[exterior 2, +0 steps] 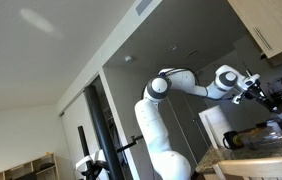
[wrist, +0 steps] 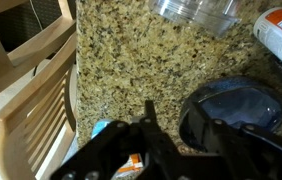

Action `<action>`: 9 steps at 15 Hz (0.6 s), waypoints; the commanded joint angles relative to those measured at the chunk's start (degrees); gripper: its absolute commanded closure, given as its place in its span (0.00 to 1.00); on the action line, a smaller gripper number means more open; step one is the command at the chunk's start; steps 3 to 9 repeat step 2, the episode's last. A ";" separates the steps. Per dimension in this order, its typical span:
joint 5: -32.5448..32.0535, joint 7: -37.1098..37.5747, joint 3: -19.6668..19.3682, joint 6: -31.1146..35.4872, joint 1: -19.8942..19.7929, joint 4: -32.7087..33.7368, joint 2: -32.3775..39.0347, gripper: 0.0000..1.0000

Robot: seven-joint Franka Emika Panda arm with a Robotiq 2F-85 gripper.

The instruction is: Remove the cup from the bowl and place it on the counter

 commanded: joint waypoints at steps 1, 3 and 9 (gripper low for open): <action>0.07 -0.10 0.33 -0.10 -0.35 0.09 0.01 0.59; 0.07 -0.09 0.33 -0.10 -0.35 0.09 0.01 0.59; 0.07 -0.09 0.33 -0.10 -0.35 0.09 0.01 0.59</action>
